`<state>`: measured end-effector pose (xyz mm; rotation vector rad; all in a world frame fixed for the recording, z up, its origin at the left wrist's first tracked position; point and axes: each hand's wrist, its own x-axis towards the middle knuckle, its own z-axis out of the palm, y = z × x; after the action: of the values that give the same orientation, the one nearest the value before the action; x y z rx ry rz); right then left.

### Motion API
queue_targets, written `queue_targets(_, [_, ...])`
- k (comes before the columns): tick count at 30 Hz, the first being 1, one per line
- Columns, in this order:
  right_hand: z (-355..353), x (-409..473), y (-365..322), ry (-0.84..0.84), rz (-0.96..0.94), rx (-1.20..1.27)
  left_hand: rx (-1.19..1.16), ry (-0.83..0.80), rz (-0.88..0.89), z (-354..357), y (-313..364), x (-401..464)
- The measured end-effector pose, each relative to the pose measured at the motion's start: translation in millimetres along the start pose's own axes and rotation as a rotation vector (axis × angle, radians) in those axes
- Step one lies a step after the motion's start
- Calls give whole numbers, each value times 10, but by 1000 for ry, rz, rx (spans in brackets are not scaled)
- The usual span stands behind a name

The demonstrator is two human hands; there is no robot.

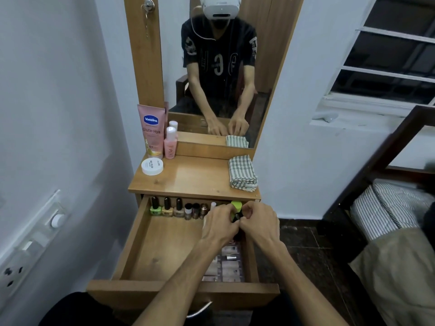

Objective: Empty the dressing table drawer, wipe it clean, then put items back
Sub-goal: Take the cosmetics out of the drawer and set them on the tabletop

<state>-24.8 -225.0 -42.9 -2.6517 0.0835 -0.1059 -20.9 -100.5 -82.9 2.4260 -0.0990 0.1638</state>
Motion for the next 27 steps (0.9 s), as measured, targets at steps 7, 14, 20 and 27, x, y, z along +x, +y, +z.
queue_targets(7, [55,14,47,-13,-14,8,4,91,67,-44,-110,-71])
queue_targets(14, [143,-9,-158,-43,-132,147,-88,231,100,-595,-239,-125])
queue_targets(20, [198,-22,-614,-8,-329,305,-156,272,90,-1094,-325,-18])
queue_targets(27, [262,377,-1208,91,-315,385,-198,359,13,-1502,-527,266])
